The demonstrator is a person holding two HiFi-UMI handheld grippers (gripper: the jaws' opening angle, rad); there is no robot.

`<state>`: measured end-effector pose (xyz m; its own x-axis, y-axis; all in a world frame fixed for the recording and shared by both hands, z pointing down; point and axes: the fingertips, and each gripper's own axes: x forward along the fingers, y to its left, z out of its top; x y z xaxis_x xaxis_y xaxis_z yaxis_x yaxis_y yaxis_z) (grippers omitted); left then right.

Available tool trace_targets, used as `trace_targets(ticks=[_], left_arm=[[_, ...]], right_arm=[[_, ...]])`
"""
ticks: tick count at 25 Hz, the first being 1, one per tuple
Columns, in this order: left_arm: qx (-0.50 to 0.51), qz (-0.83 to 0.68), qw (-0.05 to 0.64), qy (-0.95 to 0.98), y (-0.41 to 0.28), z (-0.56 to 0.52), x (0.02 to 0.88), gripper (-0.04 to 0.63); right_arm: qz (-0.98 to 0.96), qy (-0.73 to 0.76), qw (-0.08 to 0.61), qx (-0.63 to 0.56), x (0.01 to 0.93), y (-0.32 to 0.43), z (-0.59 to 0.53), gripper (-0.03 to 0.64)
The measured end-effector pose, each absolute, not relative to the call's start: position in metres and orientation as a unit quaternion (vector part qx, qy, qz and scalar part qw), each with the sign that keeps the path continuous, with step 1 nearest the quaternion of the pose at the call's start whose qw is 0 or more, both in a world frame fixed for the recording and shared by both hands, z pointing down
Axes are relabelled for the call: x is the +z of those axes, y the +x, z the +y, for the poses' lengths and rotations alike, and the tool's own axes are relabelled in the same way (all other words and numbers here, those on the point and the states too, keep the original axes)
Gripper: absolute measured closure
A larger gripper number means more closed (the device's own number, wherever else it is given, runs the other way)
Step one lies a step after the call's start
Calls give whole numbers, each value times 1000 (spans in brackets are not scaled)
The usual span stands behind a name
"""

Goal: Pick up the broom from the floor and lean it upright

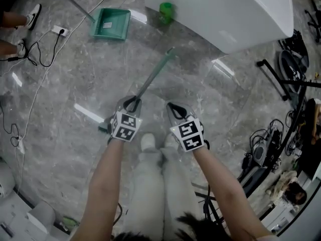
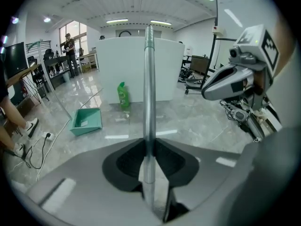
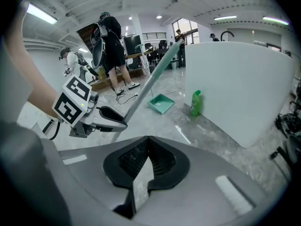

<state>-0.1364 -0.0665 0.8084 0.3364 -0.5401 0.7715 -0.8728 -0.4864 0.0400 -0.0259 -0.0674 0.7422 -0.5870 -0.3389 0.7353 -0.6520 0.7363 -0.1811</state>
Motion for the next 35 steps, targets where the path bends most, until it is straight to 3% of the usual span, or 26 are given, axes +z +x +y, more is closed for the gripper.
trace_targets(ticks=[16,35], left_arm=[[315,-464,205,802,-133,-135,725,521],[343,-471,162,796,-87,-283,696,520]], right_arm=[[-868,338,304,198,646,-44,-120,615],[-865,365,280,202,625,2,-229,615]])
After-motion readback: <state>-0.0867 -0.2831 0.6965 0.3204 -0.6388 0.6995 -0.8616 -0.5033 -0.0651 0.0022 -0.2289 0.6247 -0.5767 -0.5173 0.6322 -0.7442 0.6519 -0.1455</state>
